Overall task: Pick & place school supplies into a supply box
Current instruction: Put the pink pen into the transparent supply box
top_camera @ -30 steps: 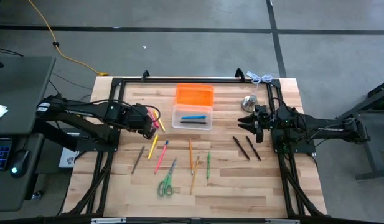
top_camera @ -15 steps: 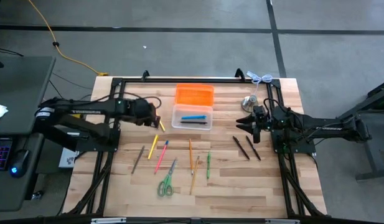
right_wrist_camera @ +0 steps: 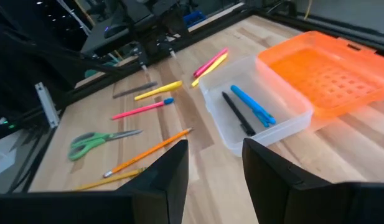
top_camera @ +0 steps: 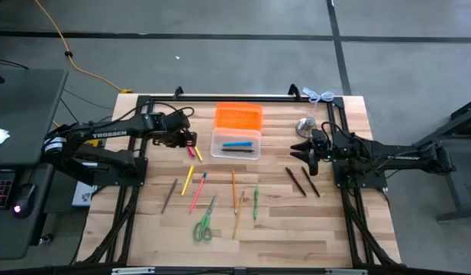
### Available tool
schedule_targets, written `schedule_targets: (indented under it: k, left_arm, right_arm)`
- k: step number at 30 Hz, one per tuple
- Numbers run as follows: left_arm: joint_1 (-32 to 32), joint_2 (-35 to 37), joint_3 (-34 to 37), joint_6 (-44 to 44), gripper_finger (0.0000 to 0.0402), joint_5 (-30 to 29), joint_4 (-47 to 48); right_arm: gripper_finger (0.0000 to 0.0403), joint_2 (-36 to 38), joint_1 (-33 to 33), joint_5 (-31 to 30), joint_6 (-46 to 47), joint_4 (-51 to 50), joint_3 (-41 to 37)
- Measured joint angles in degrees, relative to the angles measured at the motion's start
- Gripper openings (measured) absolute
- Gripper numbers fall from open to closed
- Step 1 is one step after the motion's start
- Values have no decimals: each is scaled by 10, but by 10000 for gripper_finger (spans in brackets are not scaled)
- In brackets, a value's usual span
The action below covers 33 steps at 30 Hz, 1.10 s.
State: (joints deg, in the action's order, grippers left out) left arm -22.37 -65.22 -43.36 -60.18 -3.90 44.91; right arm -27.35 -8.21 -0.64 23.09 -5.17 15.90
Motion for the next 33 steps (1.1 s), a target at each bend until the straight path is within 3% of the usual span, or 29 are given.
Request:
schedule_targets:
  k: [13,23,33]
  left_arm:
    - [-33,-58,1,2,129,31,-20]
    - [-71,-137,1,0,129,30,-44]
    - [-104,-168,1,13,129,48,-79]
  right_arm:
    - [128,1,0,-53,-28,1,0]
    - [128,1,0,-49,-23,-4,0]
    - [128,1,0,-48,-19,-5,0]
